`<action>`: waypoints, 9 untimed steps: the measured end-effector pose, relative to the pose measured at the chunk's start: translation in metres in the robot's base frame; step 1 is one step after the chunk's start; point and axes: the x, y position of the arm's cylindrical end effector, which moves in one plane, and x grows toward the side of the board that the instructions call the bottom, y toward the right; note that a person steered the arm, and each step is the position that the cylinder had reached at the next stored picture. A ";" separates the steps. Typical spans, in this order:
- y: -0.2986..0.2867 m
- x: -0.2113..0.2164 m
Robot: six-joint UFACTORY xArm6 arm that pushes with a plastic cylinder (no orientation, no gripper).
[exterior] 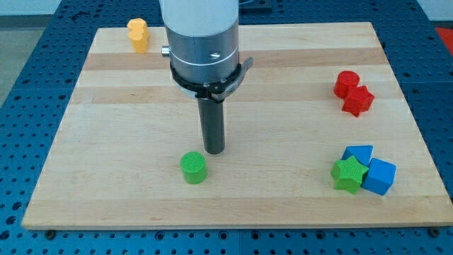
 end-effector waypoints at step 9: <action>-0.029 0.062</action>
